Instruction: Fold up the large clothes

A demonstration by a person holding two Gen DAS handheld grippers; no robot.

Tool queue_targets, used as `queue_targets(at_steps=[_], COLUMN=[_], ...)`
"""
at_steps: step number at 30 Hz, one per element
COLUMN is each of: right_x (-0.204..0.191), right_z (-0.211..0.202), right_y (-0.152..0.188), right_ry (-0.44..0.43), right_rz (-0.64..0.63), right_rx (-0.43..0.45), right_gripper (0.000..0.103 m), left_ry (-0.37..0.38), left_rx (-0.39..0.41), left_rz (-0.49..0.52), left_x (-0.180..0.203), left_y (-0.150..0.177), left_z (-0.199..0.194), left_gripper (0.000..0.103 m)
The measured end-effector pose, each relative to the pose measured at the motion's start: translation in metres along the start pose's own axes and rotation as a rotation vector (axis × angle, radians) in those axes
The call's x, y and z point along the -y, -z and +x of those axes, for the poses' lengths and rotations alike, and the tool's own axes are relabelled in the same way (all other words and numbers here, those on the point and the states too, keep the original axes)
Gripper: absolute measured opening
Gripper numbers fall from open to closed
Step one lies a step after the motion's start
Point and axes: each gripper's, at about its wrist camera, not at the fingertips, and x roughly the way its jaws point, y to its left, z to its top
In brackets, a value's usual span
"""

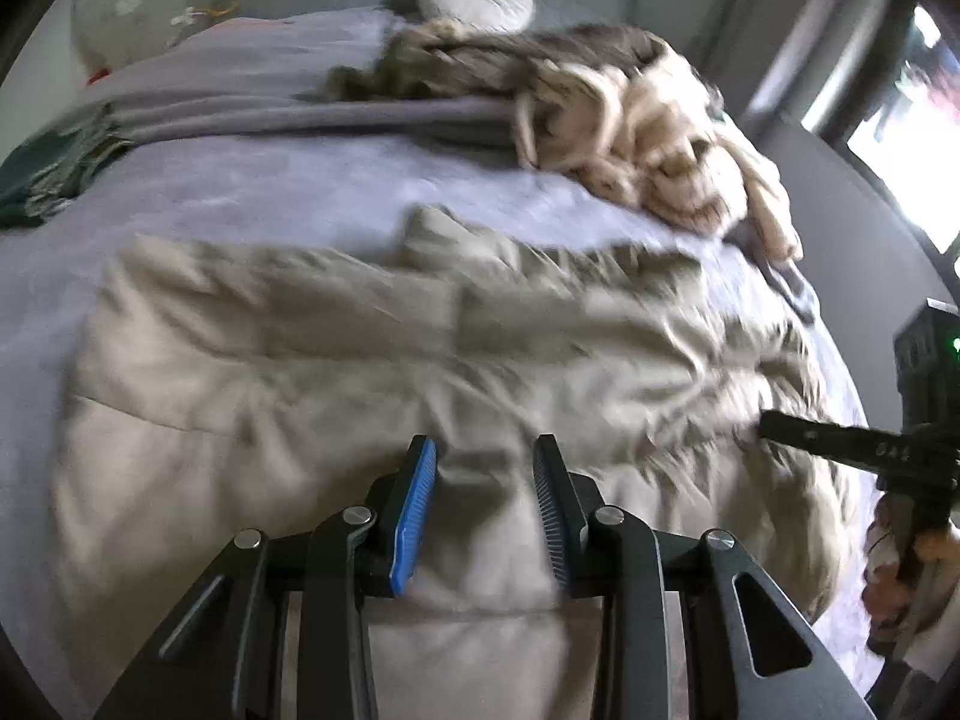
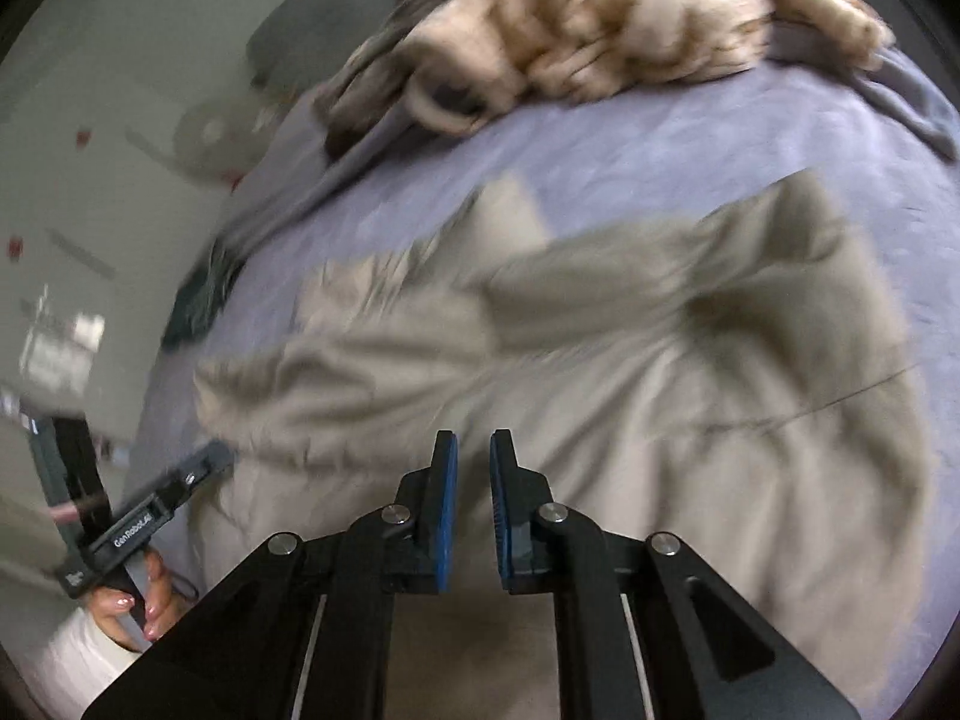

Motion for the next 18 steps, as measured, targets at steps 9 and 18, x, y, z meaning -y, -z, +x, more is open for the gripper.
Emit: queue_targets(at_steps=[9, 18], right_x=[-0.010, 0.036], right_z=[0.061, 0.026], right_y=[-0.010, -0.043], right_ry=[0.121, 0.236], right_rz=[-0.153, -0.126], right_rx=[0.005, 0.039], right_gripper=[0.001, 0.000], left_ry=[-0.071, -0.252], left_rx=[-0.006, 0.030], left_rz=[-0.023, -0.057], left_x=[-0.007, -0.085], left_y=[-0.019, -0.059], left_z=[0.061, 0.043], left_gripper=[0.036, 0.037])
